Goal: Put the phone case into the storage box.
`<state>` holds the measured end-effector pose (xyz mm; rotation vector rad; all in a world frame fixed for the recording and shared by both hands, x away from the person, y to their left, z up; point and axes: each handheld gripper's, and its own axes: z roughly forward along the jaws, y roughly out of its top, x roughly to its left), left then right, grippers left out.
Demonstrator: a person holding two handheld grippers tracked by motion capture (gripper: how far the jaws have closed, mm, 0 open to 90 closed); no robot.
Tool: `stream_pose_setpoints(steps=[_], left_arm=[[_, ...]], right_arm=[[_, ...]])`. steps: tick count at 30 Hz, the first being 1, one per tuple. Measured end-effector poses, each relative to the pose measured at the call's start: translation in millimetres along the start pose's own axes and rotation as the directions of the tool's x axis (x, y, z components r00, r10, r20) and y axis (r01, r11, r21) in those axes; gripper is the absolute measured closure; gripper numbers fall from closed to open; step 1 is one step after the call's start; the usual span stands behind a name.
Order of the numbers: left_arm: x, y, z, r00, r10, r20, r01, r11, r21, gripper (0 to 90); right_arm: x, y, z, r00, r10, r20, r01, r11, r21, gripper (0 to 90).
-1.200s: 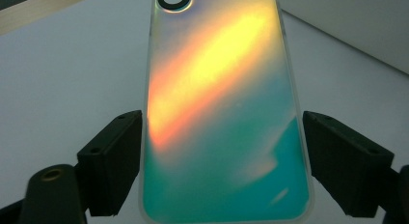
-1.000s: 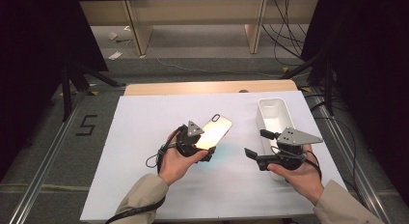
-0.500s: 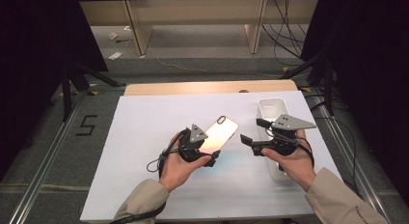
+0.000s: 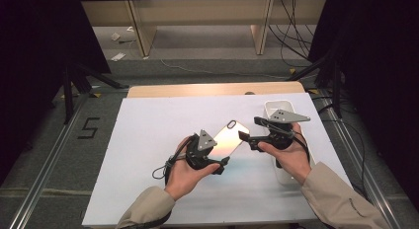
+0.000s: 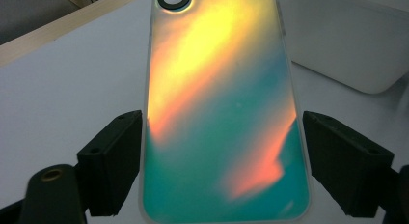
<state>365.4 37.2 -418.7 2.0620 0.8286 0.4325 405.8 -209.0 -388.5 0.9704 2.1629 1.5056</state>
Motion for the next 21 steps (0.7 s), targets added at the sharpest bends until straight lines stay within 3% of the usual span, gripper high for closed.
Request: stream_pose_setpoints(steps=[21], left_arm=[[-11.0,3.4,-0.3,0.9995,0.021,0.025,-0.02,0.9996,-0.017,16.7]], right_arm=[[-5.9,-0.1,25.7,0.9985,0.054,-0.01,-0.053,0.998,0.043,19.0]])
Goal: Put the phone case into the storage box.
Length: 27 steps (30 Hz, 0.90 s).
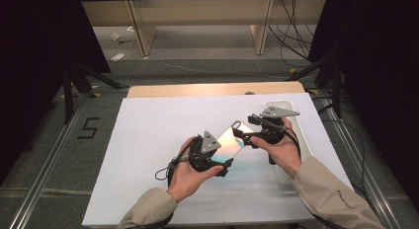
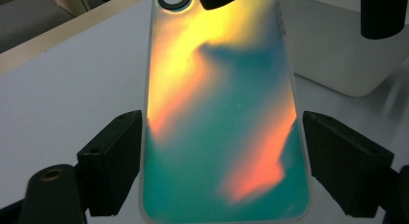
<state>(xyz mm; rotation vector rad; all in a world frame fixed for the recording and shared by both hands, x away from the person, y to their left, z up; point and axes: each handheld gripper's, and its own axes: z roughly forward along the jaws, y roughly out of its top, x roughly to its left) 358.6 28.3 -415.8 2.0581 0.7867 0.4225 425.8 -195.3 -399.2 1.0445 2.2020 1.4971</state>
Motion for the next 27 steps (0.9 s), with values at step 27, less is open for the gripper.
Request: stream_pose_setpoints(steps=[27], left_arm=[[-3.1,0.8,1.2,0.9997,0.024,-0.004,-0.024,0.9996,-0.014,16.8]], right_arm=[[-1.3,-1.2,8.8,0.9988,0.037,-0.031,-0.037,0.999,0.023,26.7]])
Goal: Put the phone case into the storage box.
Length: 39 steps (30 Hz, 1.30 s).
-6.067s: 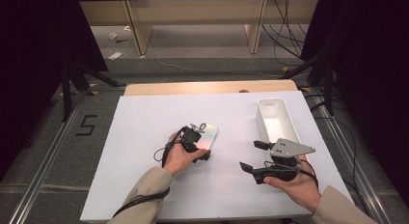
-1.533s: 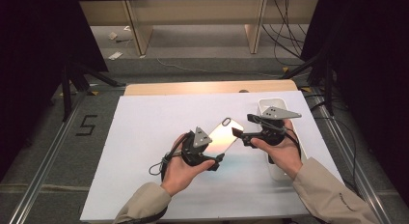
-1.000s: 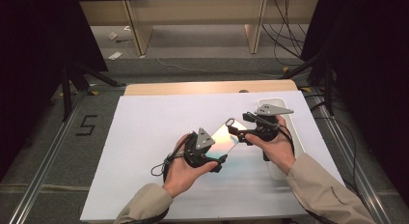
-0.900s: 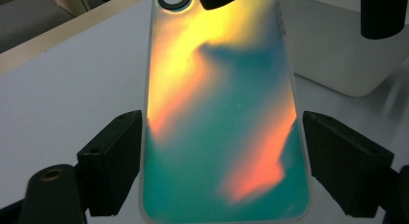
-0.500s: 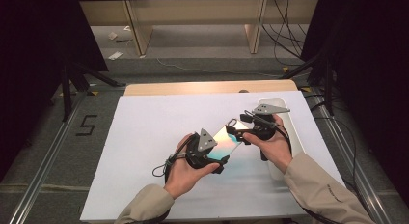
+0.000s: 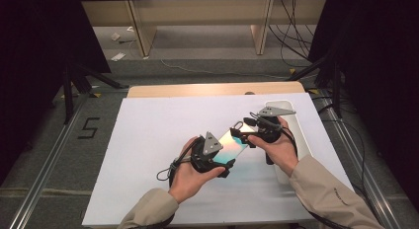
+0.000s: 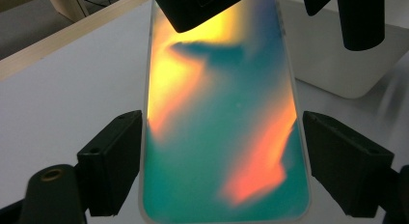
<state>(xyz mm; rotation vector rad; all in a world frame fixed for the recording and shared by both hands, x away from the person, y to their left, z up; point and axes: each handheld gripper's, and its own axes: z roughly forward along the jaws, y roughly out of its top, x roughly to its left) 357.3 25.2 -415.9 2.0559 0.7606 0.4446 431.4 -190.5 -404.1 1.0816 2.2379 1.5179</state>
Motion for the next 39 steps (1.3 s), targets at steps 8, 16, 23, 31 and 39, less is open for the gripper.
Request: stream_pose_setpoints(steps=[8,16,23,31,39], left_arm=[[-0.3,0.0,0.3,1.0,0.002,0.001,-0.002,1.0,-0.001,16.7],[-0.4,0.0,0.4,1.0,0.003,0.001,-0.003,1.0,0.0,16.8],[-0.8,-0.2,0.9,1.0,0.006,0.003,-0.006,1.0,0.001,16.7],[-1.2,-0.1,1.3,1.0,0.004,0.004,-0.004,1.0,-0.002,16.7],[-2.1,-0.7,2.5,0.9999,0.005,0.009,-0.005,1.0,-0.006,16.7]], right_arm=[[-0.3,-0.3,0.5,1.0,0.006,-0.007,-0.006,1.0,0.005,29.7],[-0.5,-0.6,0.7,0.9998,0.016,-0.012,-0.016,1.0,0.012,32.3],[-1.1,-0.5,0.5,0.9996,0.021,-0.017,-0.021,1.0,0.014,34.4],[-1.6,-0.4,0.3,0.9996,0.024,-0.017,-0.024,1.0,0.011,36.3],[-2.1,-0.2,0.0,0.9995,0.028,-0.017,-0.028,1.0,0.009,39.2]])
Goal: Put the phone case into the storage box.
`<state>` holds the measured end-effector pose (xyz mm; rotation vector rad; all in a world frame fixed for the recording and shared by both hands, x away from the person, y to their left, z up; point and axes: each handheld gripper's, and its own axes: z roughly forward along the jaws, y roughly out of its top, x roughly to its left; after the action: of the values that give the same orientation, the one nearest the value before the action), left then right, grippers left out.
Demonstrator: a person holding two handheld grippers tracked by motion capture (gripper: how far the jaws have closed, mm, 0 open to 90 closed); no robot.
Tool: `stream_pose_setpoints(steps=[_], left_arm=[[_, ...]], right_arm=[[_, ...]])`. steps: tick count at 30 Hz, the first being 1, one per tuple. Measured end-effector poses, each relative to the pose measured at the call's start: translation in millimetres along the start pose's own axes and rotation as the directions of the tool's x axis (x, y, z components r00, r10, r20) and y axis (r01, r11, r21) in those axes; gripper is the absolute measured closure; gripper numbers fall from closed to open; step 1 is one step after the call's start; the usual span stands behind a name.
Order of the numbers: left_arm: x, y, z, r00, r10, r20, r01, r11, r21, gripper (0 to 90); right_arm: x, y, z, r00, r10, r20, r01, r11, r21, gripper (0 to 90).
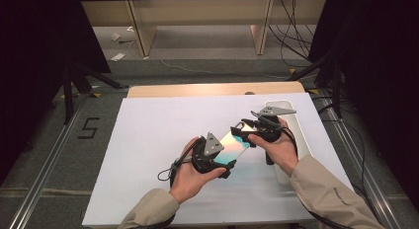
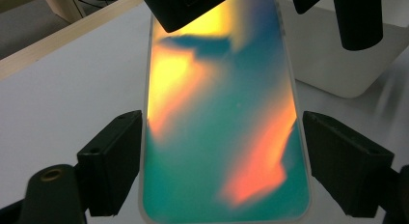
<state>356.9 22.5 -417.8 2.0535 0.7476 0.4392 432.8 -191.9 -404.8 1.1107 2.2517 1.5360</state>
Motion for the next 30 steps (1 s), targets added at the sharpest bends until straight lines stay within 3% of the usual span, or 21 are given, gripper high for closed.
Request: stream_pose_setpoints(steps=[20,28,30], left_arm=[[0.5,-2.7,2.3,1.0,0.005,-0.007,-0.005,0.9998,0.017,16.7],[0.4,-3.2,3.3,0.9998,0.015,-0.012,-0.015,0.9998,0.012,16.7],[0.8,-4.4,4.5,0.9997,0.023,-0.011,-0.022,0.9996,0.017,16.7]], right_arm=[[-2.0,2.1,-4.6,0.9996,0.023,-0.016,-0.023,0.999,-0.025,54.6],[-2.3,4.5,-8.1,0.9986,0.033,-0.042,-0.035,0.998,-0.051,59.9],[-2.9,5.0,-9.3,0.9967,0.053,-0.062,-0.057,0.997,-0.06,64.9]])
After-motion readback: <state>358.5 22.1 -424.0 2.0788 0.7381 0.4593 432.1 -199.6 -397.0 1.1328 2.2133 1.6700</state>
